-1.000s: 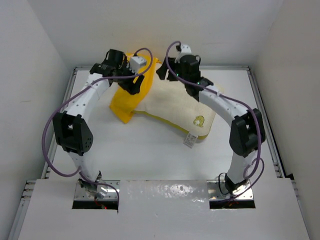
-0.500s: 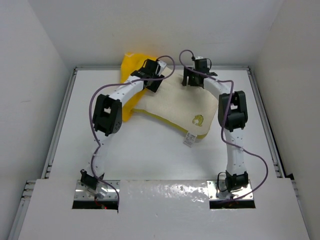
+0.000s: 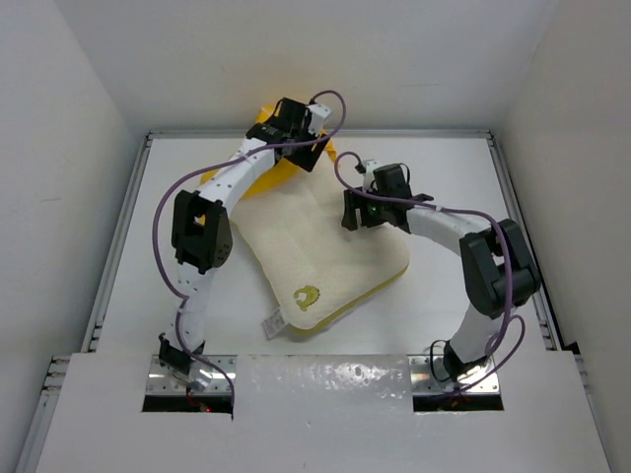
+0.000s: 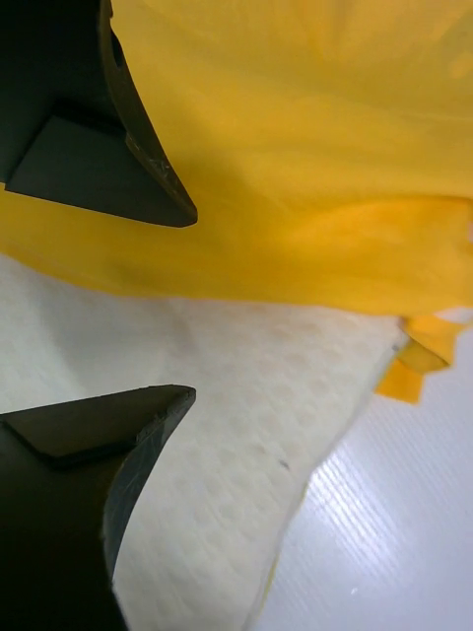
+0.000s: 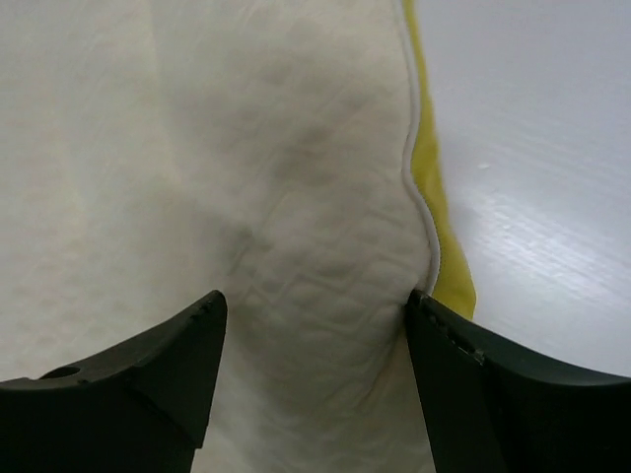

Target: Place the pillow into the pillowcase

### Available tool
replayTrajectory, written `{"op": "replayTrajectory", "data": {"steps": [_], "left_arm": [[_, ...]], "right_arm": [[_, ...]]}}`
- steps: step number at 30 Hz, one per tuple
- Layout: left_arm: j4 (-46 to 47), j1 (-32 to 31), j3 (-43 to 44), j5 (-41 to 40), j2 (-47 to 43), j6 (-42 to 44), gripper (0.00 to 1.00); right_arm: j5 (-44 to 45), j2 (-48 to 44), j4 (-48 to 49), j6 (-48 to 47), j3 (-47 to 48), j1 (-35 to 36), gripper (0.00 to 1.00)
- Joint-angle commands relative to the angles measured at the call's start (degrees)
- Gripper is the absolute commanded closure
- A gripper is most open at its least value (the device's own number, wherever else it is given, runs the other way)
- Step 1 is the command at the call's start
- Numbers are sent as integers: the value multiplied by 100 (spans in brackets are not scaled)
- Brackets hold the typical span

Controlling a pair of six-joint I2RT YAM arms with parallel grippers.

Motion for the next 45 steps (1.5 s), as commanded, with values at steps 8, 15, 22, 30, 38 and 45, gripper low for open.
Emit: {"op": "replayTrajectory", "data": {"steps": [8, 15, 22, 30, 38, 45], "left_arm": [[75, -124, 121, -482, 170, 704, 40], [1086, -133, 42, -1610, 452, 580, 52], [1086, -124, -195, -854, 540, 431, 58], [1148, -124, -125, -415, 575, 88, 100], [201, -115, 972, 1596, 241, 79, 100], [-425, -168, 1228, 3207, -49, 202, 100]], "right_arm": [[-629, 247, 260, 332, 1098, -231, 13], [-629, 1459, 910, 1219, 2091, -267, 12], [-752, 2559, 1139, 1957, 2795, -258, 16], [-1201, 2605, 1429, 2302, 2576, -127, 100], [-1017, 1418, 2035, 1810, 1426, 76, 100], [-674, 276, 2676, 983, 740, 428, 100]]}}
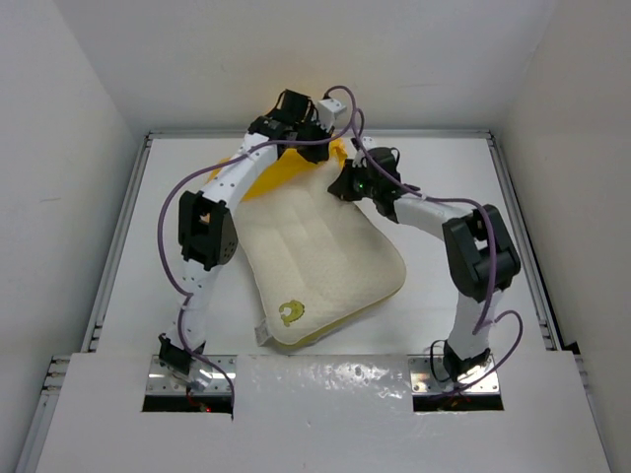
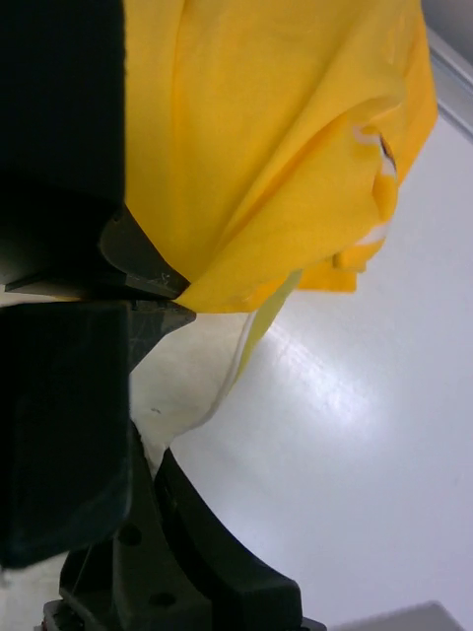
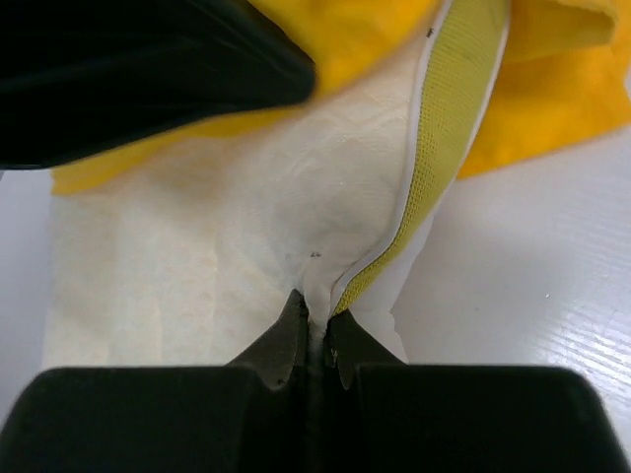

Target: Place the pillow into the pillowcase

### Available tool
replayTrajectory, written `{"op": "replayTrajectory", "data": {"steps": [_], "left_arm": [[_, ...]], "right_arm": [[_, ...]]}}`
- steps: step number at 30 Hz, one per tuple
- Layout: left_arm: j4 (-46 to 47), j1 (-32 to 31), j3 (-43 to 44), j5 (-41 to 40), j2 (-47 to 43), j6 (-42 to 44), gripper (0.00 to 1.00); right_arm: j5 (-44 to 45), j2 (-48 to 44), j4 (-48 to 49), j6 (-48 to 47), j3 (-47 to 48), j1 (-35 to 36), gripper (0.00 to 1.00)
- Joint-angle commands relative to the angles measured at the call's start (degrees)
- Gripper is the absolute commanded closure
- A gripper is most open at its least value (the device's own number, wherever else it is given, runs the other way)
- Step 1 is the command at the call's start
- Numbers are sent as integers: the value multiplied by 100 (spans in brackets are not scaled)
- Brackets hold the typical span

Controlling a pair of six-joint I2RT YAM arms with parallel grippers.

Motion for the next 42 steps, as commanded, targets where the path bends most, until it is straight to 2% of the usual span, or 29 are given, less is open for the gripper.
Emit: {"op": "replayTrajectory", "data": {"steps": [1, 6, 10, 12, 14, 17, 19, 21, 29, 32, 33, 34, 36, 38, 42], "left_arm": [[-331, -98, 247, 1196, -458, 147, 100], [-763, -159, 185, 1407, -519, 622, 100], [-421, -151, 290, 1486, -677, 465, 100], [-481, -150, 396, 1845, -721, 648, 100], [-937, -186, 563, 2223, -748, 946, 100], [-1938, -247, 502, 2655, -818, 2016, 100], [-2447, -247, 231, 2621, -853, 2283, 100], [-2416, -247, 20, 2367, -897, 2311, 100], [-2160, -353, -280, 2085, -836, 2082, 100], [-2038, -326, -386, 1786, -845, 1872, 71], [-1898, -318, -386, 1472, -862, 1749, 52], [-1801, -300, -360, 1295, -871, 1470, 45], [-1390, -282, -237, 601, -897, 1117, 38], [-1090, -309, -149, -21, -880, 783, 36], [-281, -449, -157, -350, -818, 501, 35]], "right_arm": [[-77, -833, 1260, -453, -270, 264, 100], [-94, -1177, 1650, -750, -457, 281, 100], [-410, -1370, 1675, -848, -632, 369, 100], [-419, -1432, 1904, -831, -772, 378, 100], [-262, -1494, 2001, -813, -887, 361, 100], [-34, -1547, 2430, -403, -1010, 168, 100], [2, -1477, 3010, 19, -1133, -165, 100], [98, -1380, 3309, 513, -1160, -333, 100], [1311, -1327, 3126, 829, -1633, -255, 100], [1208, -1318, 2899, 639, -1801, -246, 100], [1085, -1336, 2602, 559, -1793, -229, 100], [840, -1405, 2494, 401, -1810, -202, 100], [732, -1537, 2257, 155, -1950, -10, 100], [662, -1678, 2020, -170, -2012, 149, 100], [486, -1749, 2036, -128, -2197, 325, 100]]}}
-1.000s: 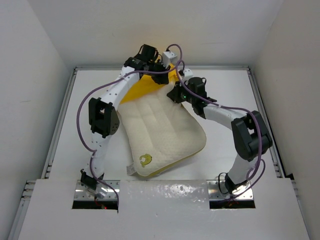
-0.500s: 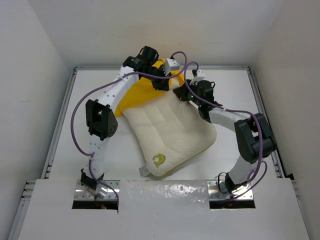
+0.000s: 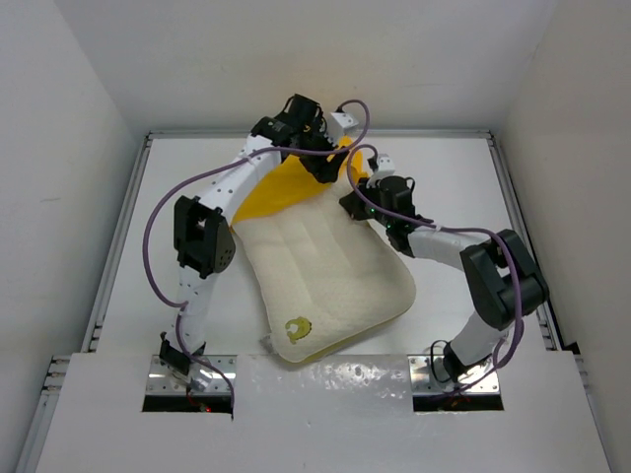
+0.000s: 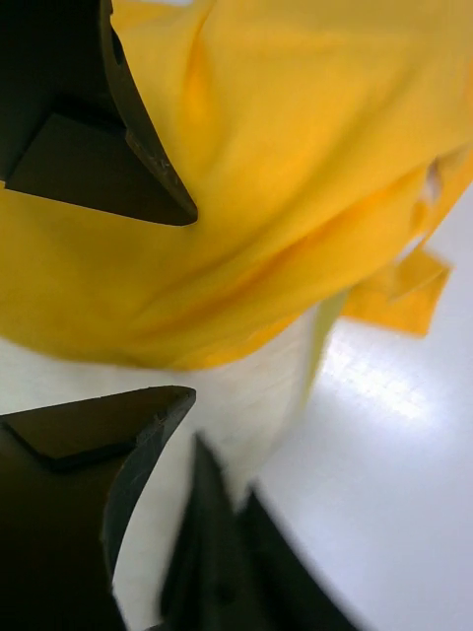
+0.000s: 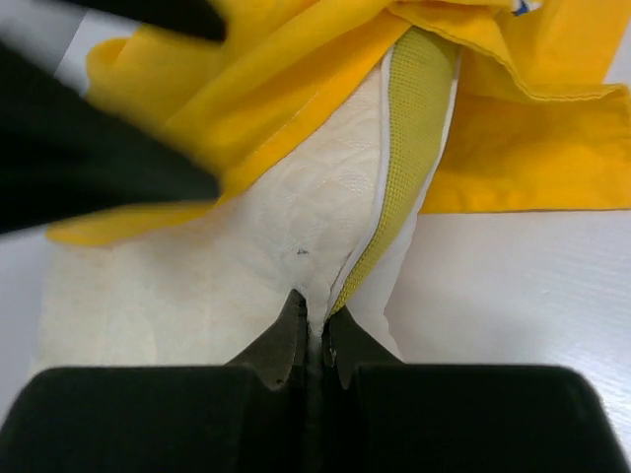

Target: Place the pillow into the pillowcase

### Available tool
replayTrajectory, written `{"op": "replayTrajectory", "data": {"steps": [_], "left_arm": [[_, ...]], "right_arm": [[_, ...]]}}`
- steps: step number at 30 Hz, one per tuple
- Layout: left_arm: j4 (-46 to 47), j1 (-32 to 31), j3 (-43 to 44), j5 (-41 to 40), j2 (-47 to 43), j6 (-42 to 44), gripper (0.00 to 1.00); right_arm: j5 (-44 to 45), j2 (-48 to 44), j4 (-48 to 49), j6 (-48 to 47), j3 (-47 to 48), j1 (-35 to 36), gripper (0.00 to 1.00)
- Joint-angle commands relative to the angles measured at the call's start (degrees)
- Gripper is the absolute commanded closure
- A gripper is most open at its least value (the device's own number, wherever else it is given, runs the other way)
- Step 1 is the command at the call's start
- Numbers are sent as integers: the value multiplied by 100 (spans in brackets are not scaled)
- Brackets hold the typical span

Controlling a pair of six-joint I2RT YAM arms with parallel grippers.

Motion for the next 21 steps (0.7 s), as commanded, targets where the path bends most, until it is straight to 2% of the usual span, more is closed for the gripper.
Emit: {"op": "replayTrajectory", "data": {"steps": [1, 5, 10, 13, 16, 20, 21], "left_arm": [[1042, -141, 160, -682, -195, -669, 35], [1641, -176, -130, -877, -82, -846, 40], [1255, -203, -227, -386, -37, -715, 50], [1377, -291, -481, -455, -46, -775, 55], [1466, -387, -579, -350, 6, -969, 56], [1413, -484, -561, -244, 103, -1040, 52], [1430, -501, -561, -383, 112, -1040, 57]], "right_arm": [[-367, -357, 299, -145, -50, 205, 100], [-375, -470, 334, -57, -147, 240, 100], [-252, -568, 316, -66, -174, 240, 100], [-261, -541, 325, -40, -147, 249, 100], [-261, -515, 351, 13, -147, 249, 100], [-226, -532, 343, 31, -139, 249, 100], [-226, -550, 343, 31, -139, 249, 100]]}}
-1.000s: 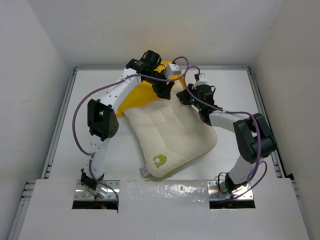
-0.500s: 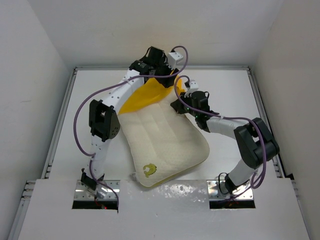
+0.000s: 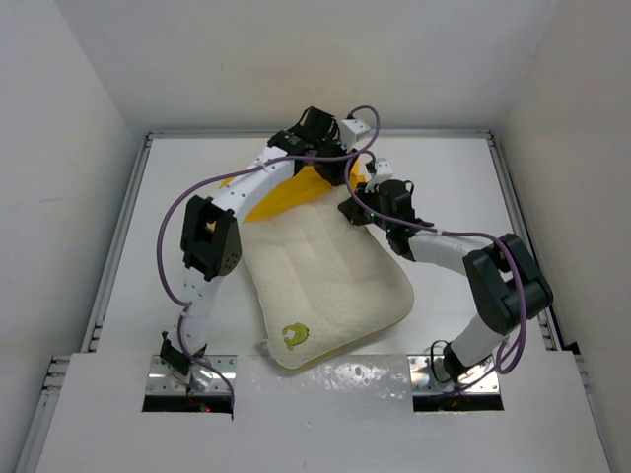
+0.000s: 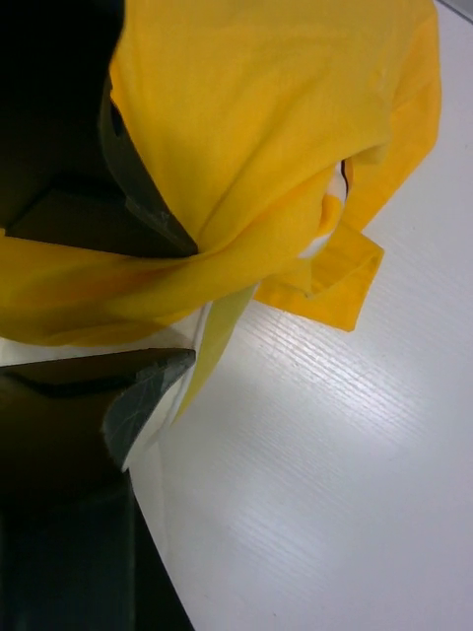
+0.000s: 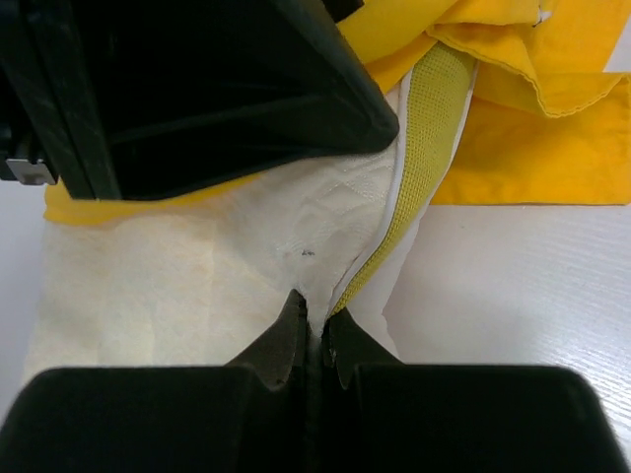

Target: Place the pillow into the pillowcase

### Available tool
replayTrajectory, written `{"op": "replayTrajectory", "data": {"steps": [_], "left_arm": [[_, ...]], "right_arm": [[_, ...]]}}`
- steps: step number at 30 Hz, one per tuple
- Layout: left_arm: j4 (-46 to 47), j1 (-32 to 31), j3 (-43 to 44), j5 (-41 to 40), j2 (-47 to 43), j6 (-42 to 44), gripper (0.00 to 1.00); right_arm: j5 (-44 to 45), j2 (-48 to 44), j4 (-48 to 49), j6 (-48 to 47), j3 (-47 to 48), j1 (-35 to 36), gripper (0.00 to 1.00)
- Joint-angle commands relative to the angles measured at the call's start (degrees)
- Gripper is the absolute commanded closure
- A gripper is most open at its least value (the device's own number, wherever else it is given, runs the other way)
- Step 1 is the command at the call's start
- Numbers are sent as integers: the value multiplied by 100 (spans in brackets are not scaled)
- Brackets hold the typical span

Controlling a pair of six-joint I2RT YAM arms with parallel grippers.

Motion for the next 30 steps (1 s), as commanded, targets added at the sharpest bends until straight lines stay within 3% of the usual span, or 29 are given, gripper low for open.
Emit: {"op": "replayTrajectory", "data": {"steps": [1, 2, 3, 4, 8, 11, 13, 19, 25, 30], "left_arm": [[180, -172, -2, -8, 31, -143, 63], [207, -163, -11, -131, 23, -187, 71], [224, -172, -19, -411, 23, -205, 94], [224, -163, 24, -509, 5, -222, 100], [-144, -163, 690, 41, -12, -92, 100], [-600, -163, 1473, 1812, -91, 163, 100], [-637, -163, 1773, 2230, -135, 182, 100], [-803, -180, 1475, 2513, -144, 471, 100], [-1963, -207, 983, 2829, -135, 1498, 100], [-2579, -260, 1018, 3611, -215, 1939, 100]], "right_arm": [[-138, -320, 498, 50, 73, 59, 100], [-138, -312, 498, 59, 65, 59, 100], [-138, -329, 524, 77, 47, 59, 100], [-138, -347, 533, 85, 38, 50, 100], [-147, -426, 656, 68, -23, 50, 100], [-200, -531, 770, -107, 55, 59, 100], [-410, -654, 797, -213, 126, 59, 100], [-841, -1146, 656, -784, 118, 68, 100], [-210, -1586, 1438, -645, -155, -301, 100], [658, -1008, 2281, 181, -374, -775, 100]]}}
